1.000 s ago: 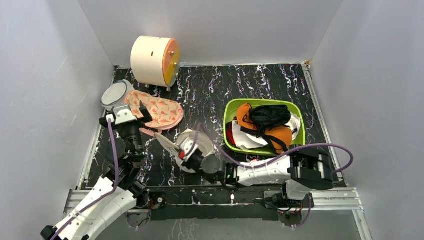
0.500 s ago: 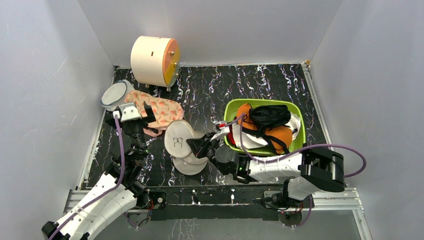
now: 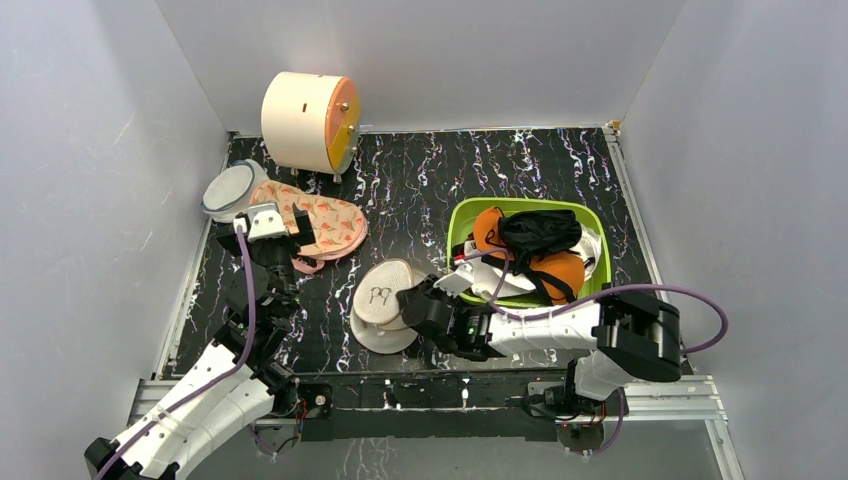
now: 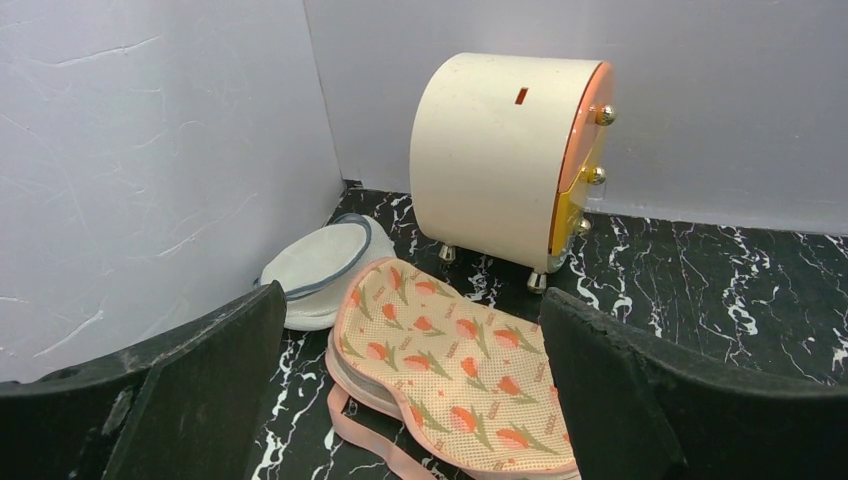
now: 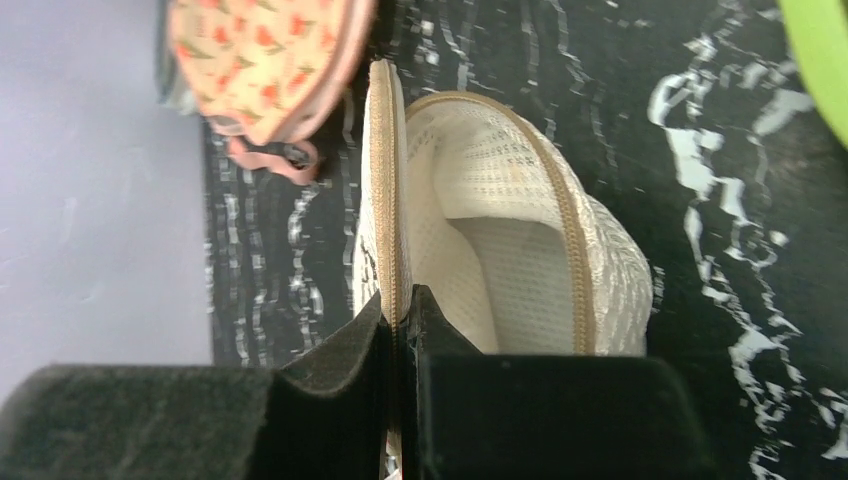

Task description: Unzip the laundry bag and remove the bra

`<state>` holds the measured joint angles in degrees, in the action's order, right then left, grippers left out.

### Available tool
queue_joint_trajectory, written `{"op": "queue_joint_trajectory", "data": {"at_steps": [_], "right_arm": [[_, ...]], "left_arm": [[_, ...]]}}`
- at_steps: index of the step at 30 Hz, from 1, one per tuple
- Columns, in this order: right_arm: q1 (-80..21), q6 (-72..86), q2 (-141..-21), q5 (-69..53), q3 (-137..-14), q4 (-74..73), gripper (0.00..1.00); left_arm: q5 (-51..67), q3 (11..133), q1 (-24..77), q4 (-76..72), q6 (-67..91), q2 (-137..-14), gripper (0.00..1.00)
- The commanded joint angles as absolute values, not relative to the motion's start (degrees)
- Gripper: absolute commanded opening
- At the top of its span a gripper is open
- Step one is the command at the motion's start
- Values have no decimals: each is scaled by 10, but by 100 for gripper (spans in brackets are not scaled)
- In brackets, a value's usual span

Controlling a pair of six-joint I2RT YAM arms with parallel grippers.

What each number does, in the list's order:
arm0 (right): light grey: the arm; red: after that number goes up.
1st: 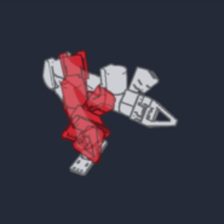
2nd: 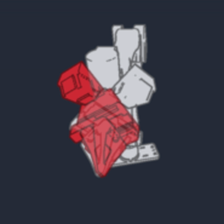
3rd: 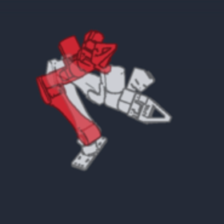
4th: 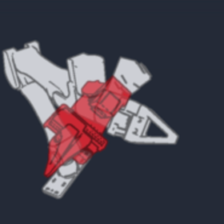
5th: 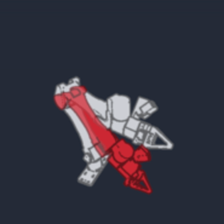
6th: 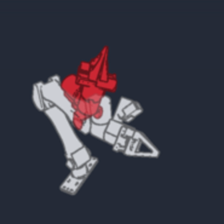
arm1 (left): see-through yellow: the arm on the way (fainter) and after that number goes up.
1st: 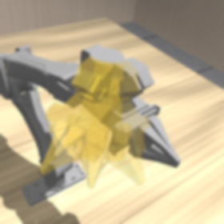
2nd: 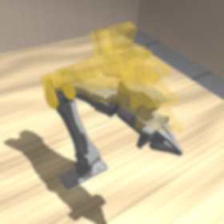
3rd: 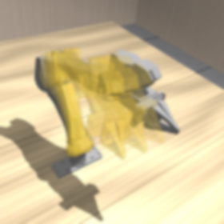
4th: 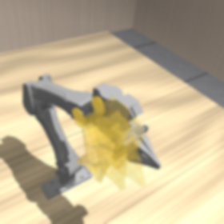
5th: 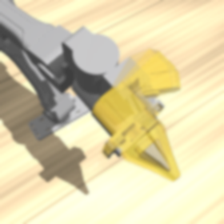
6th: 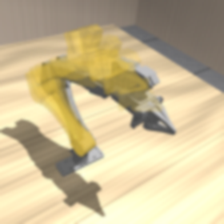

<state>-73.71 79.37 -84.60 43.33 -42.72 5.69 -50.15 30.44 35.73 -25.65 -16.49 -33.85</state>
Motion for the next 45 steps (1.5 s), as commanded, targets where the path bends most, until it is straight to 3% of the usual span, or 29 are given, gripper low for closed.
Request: {"op": "queue_joint_trajectory", "data": {"at_steps": [1, 16, 26, 29, 33, 39, 42, 45], "right_arm": [[-736, 889, -886, 455, -465, -67, 0], [-736, 922, -1047, 438, -549, -218, 1], [-736, 800, -1002, 492, -573, -205, 29], [-737, 731, -961, 504, -578, -183, 40], [-737, 673, -928, 513, -580, -166, 62], [-737, 569, -902, 497, -573, -97, 79], [-736, 504, -901, 495, -578, -61, 97], [-726, 391, -901, 486, -601, -40, 98]], "left_arm": [[-495, 316, 355, -263, -157, -340, 98], [-488, 323, 355, -248, -147, -351, 98], [-487, 325, 355, -246, -144, -360, 98], [-484, 326, 355, -241, -141, -364, 98], [-484, 327, 355, -241, -140, -366, 98], [-481, 327, 355, -239, -138, -371, 98], [-479, 328, 355, -237, -137, -375, 98], [-474, 328, 355, -235, -136, -388, 98]]}}
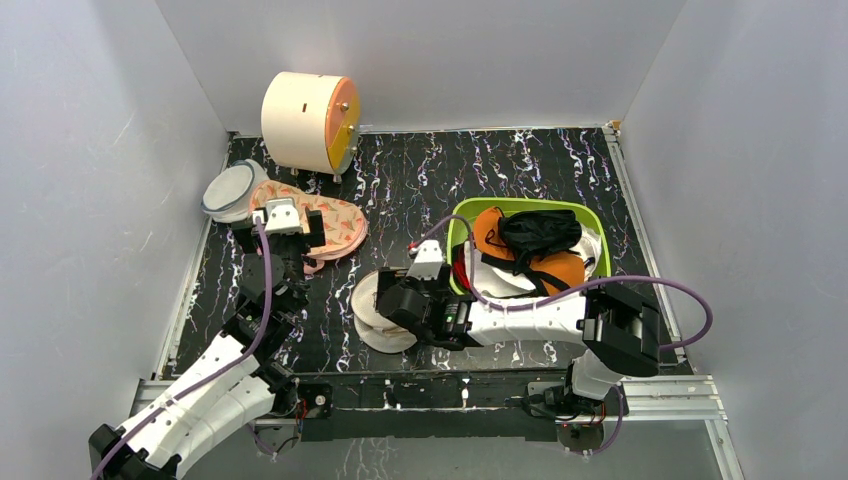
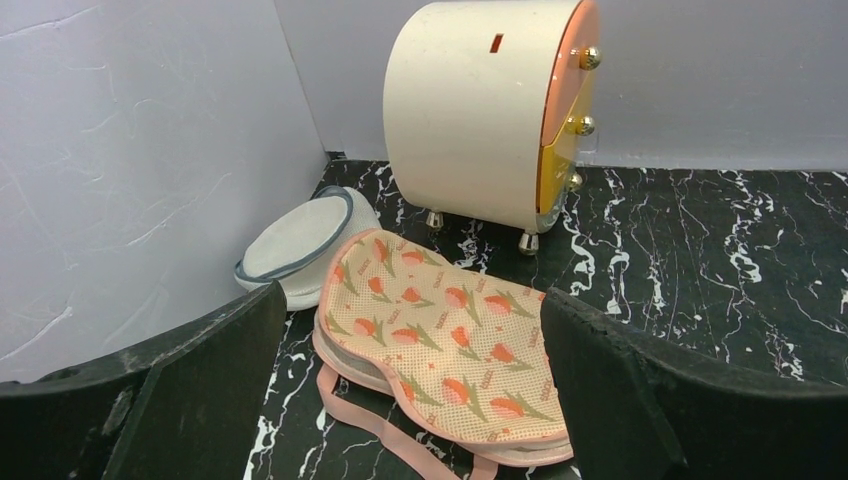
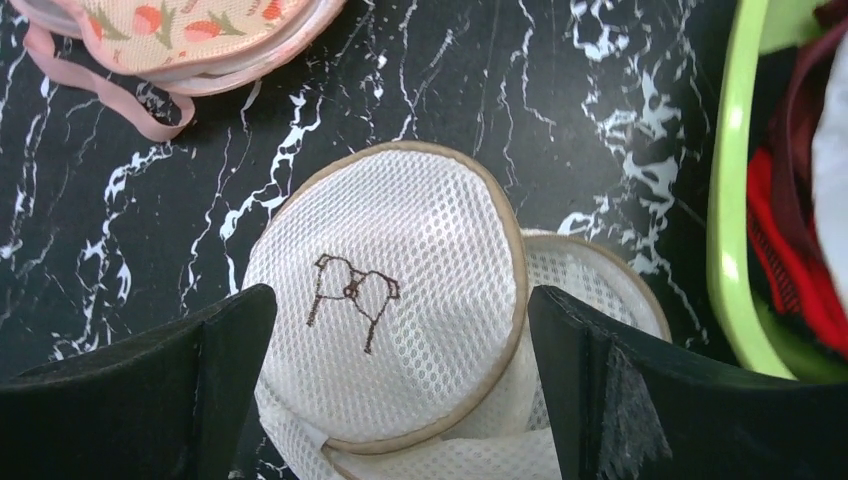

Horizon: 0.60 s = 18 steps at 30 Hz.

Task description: Unzip the laundry bag and remove the bra

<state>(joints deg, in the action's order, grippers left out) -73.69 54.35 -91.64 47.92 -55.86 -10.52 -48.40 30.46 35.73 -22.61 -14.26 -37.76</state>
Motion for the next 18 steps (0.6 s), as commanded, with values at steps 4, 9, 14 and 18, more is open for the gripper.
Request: {"op": "queue_joint_trajectory", "data": {"at_steps": [4, 9, 14, 18], "right_arm": [[-666, 298, -902, 445, -653, -81, 98], [-549, 183, -866, 292, -684, -84, 98], [-404, 132, -823, 138, -714, -88, 98], [-291, 127, -790, 78, -724, -106, 98]], "left_arm": [[-480, 339, 355, -223, -118, -410, 98], [-466, 342, 346, -209, -90, -415, 99], [-443, 352, 327, -184, -64, -434, 98], [-422, 360, 306, -167, -42, -449, 98]]}}
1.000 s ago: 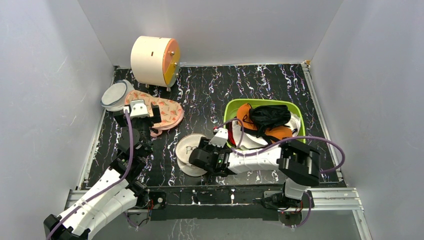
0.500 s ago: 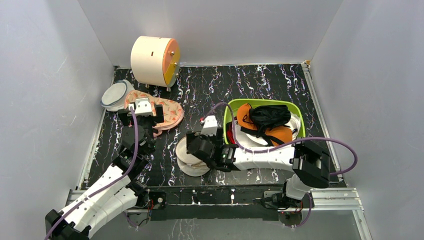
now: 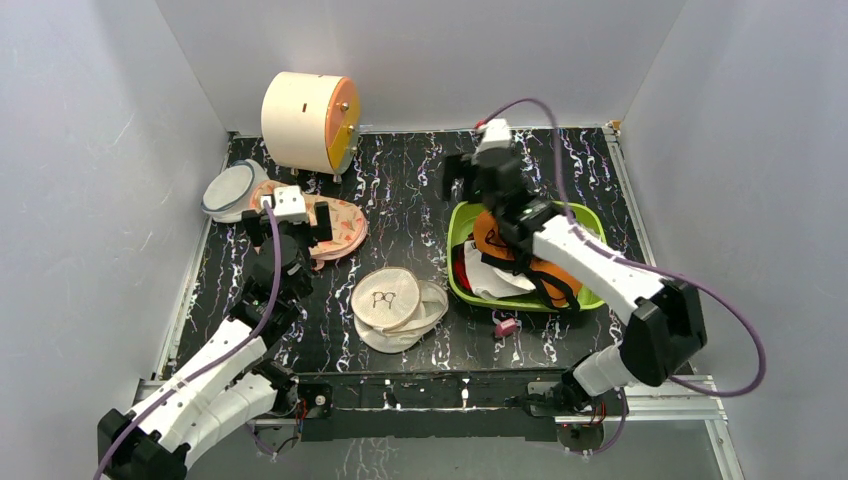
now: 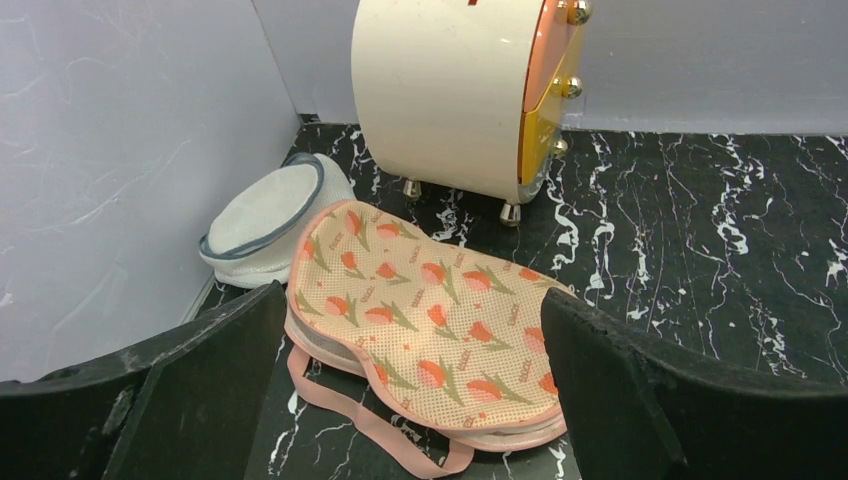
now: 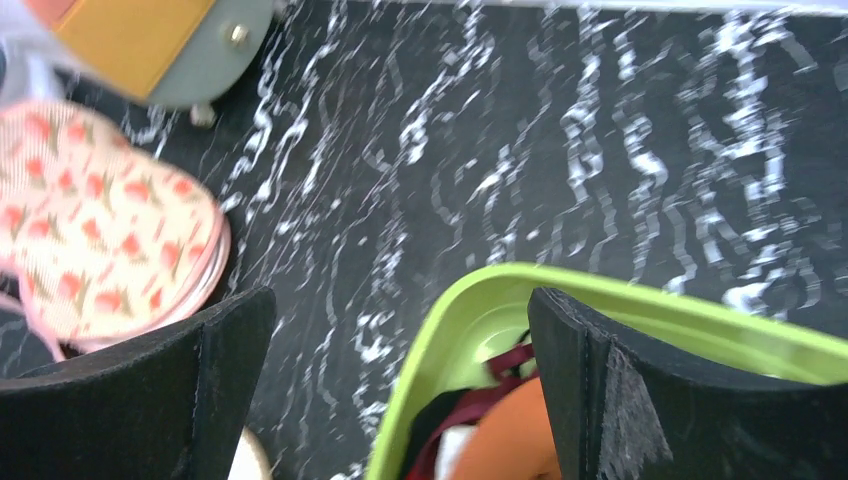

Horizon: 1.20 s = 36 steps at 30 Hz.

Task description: Unzip the laundry bag and remove the bra

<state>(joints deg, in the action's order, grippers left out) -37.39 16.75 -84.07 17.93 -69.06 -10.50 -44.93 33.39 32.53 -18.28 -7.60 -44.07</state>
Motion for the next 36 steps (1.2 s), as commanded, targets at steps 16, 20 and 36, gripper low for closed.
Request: {"op": "queue_joint_trajectory", "data": {"at_steps": [16, 20, 36], "right_arm": [[-178, 77, -475, 138, -568, -107, 98], [-178, 70, -424, 128, -582, -131, 98], [-178, 88, -408, 154, -690, -228, 98]], "left_arm": [[-29, 442, 72, -124, 107, -505, 98], [-29, 536, 72, -62, 91, -484, 98], [-2, 720, 72, 71, 95, -459, 98]]}}
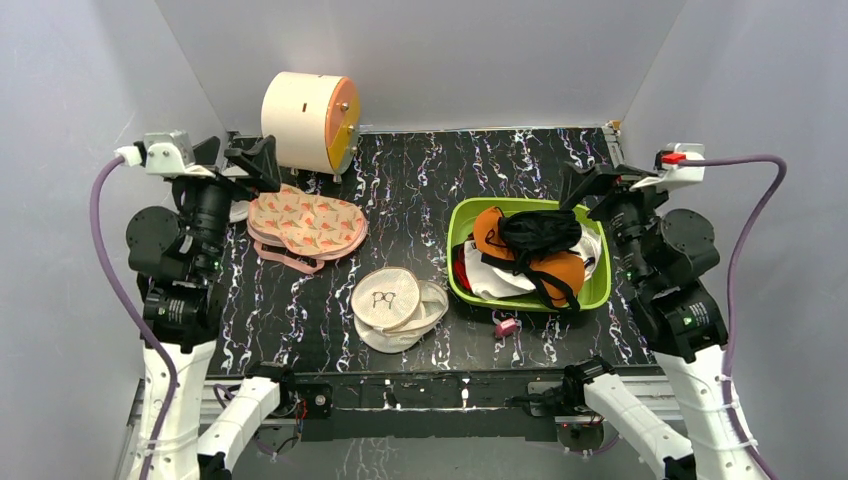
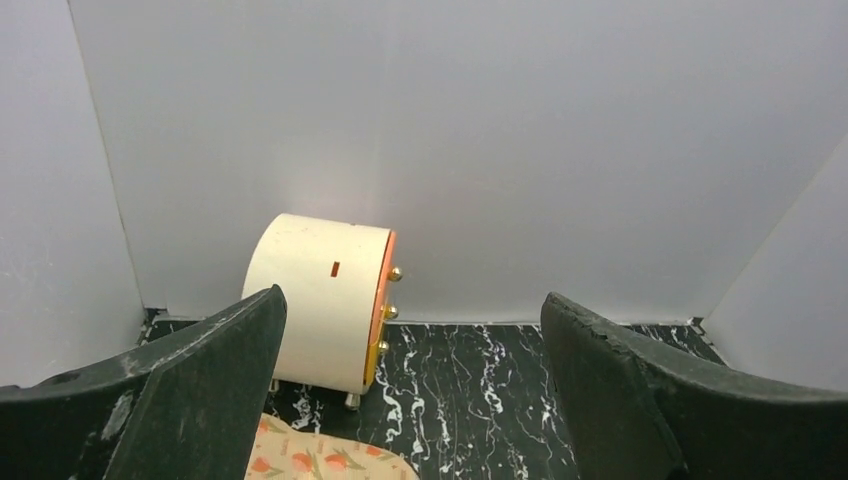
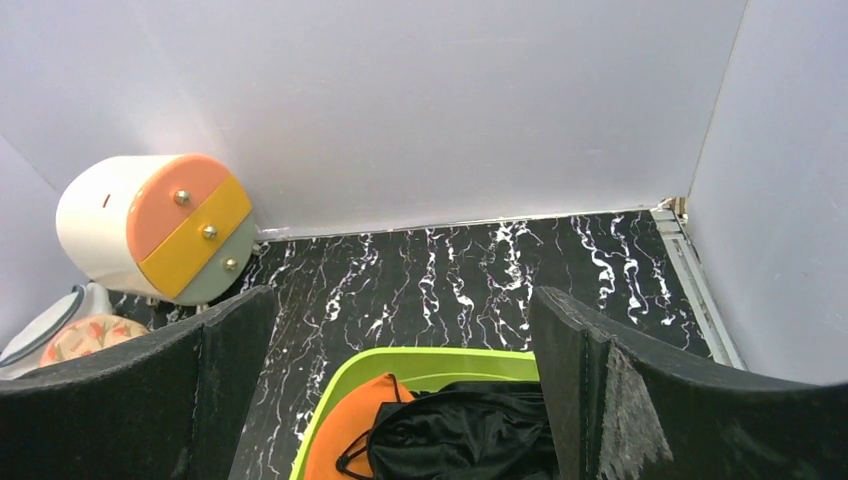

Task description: Unzip the laundry bag and remove the bra

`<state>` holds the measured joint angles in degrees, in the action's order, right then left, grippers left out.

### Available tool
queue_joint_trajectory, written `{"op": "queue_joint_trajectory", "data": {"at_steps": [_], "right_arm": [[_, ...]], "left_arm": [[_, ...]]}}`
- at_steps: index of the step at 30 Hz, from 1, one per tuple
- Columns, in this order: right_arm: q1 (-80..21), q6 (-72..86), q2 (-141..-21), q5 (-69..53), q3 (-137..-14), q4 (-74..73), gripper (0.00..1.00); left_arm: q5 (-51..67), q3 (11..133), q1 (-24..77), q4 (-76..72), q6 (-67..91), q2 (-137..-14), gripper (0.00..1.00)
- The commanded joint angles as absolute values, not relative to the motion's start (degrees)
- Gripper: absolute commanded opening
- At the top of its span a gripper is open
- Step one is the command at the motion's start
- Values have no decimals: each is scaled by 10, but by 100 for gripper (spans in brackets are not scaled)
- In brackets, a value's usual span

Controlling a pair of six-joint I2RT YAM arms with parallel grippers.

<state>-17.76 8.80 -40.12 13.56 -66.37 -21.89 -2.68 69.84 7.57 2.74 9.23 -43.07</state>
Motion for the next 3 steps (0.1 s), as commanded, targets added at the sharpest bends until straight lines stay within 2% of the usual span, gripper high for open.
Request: {"op": "queue_joint_trajectory", "data": {"at_steps": [1, 3], "right_arm": [[-178, 78, -409, 138, -683, -219, 98], [-178, 81, -418, 148, -682, -222, 98]], "left_arm": [[-3, 721, 72, 72, 97, -460, 98], [0, 716, 72, 72, 102, -457, 98]]}}
